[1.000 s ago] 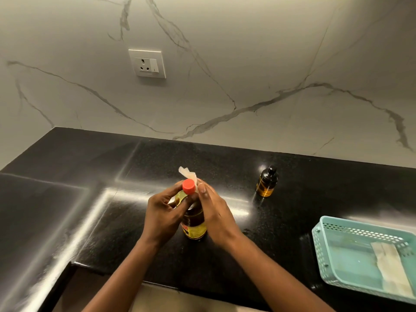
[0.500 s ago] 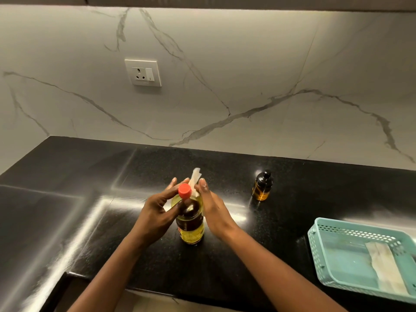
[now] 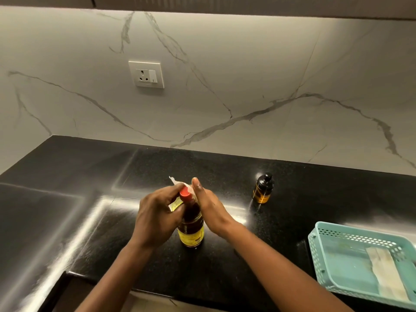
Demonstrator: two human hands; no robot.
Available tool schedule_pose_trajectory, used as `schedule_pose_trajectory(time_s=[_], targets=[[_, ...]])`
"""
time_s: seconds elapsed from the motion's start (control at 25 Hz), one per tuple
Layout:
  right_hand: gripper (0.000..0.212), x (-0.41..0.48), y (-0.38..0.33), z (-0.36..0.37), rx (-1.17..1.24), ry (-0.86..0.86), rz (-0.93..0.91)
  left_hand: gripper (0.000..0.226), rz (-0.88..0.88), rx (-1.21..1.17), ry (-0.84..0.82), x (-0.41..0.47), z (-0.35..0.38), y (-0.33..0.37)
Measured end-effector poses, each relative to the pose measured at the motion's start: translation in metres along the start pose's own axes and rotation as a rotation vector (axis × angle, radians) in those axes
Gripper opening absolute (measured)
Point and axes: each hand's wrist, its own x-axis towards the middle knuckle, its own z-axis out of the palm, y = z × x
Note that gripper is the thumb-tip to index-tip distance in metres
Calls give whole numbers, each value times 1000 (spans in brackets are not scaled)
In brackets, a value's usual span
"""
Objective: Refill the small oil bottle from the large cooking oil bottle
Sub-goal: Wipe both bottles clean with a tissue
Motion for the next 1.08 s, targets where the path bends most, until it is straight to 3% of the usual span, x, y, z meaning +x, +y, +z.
schedule_pose_trajectory(time_s=[0.2,0.4,0.6,0.68,0.84,0.96,1.08], targets=[[74,-10,24,-11,59,-5,67,46,-7,-128,-79,-5,-2,-6],[66,-13,12,-8,155,17,-7,58,-75,-157,-68,-7,2,-11],[50,-33,49,16,96,49,18,42,-22,-136,-63,-6,5,-10],[53,-48,53,24,114,74,-29,40,-16,-122,-52,-7,6,-9],[54,-43,52,35,0,225,-190,44,-21,-142,-37,-7,7,-10],[55,-47,74,42,-127,421,-192,41,-21,-131,-36,-7,7,-10],[55,-56,83,42,-181,445,-159,41,-39,-146,-17,-8,8,-12]])
